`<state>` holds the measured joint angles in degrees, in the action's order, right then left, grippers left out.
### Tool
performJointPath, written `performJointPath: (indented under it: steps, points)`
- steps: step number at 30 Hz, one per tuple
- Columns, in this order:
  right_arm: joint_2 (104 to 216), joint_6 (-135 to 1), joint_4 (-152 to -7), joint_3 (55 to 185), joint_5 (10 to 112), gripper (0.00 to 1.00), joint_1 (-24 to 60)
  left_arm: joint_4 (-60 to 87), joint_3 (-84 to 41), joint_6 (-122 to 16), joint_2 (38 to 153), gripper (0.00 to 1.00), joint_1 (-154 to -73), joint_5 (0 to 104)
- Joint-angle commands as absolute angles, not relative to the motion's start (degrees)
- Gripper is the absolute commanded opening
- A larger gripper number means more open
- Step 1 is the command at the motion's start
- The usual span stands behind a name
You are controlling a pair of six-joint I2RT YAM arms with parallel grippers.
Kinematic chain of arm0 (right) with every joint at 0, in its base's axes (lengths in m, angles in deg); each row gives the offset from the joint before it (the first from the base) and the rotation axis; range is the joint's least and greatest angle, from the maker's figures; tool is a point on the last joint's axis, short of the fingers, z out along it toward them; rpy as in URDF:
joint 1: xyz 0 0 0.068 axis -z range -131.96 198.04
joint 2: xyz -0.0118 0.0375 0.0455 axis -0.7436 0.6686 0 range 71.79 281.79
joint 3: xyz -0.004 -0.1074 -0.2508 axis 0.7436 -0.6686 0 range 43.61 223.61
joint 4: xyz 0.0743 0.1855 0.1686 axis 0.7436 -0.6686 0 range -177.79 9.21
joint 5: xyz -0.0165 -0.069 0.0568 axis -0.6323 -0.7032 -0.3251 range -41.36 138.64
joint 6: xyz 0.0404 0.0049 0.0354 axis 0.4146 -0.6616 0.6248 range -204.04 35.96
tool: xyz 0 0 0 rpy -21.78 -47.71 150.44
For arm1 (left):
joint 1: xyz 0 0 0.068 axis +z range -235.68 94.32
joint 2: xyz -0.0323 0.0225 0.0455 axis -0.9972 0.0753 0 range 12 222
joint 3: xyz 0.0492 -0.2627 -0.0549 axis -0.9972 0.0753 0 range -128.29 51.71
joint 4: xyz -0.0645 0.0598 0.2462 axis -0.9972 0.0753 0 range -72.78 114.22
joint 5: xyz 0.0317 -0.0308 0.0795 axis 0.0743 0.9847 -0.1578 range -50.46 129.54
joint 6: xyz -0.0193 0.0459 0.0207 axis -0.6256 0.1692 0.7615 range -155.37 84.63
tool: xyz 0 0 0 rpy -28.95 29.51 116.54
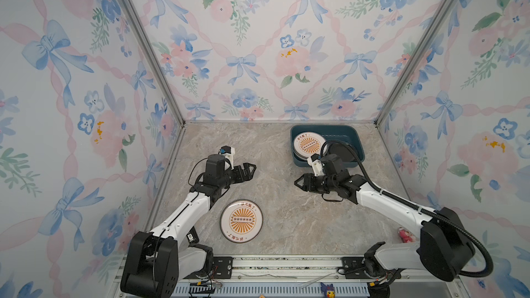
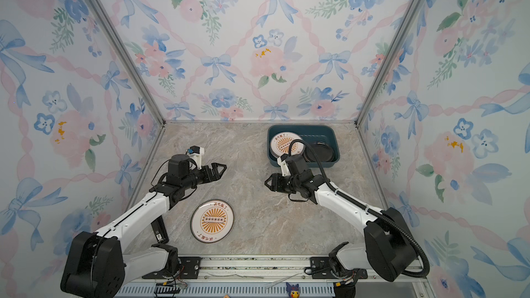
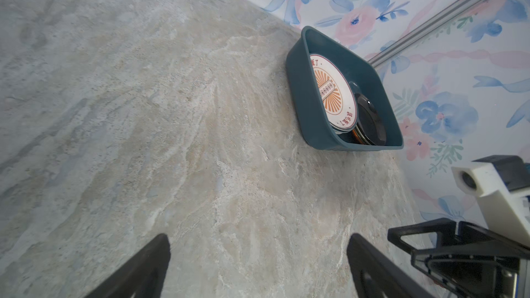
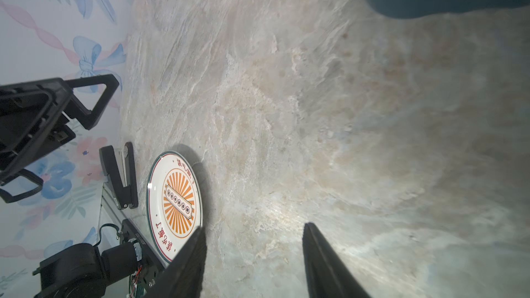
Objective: Place the plates into the plastic bin on the countertop
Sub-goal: Pick up the plate from the bottom-center of the table.
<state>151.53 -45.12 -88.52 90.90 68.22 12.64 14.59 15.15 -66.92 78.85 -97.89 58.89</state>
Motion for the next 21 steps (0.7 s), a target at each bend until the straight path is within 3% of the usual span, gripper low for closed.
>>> performJointPath:
  steps: [1,8,21]
  points:
    - [157.2,-37.9,-76.4,89.3,67.0,0.54,8.0,16.3,16.3,-67.0,76.6,0.98,-96.6,56.1]
    - [171.0,-32.5,-64.9,91.2,67.9,0.54,-0.7,16.4,16.7,-67.1,77.0,0.98,-95.8,57.4]
    - [181.3,-27.8,-59.5,95.4,68.9,0.51,-8.5,14.8,17.1,-67.5,77.7,0.98,-95.3,59.1]
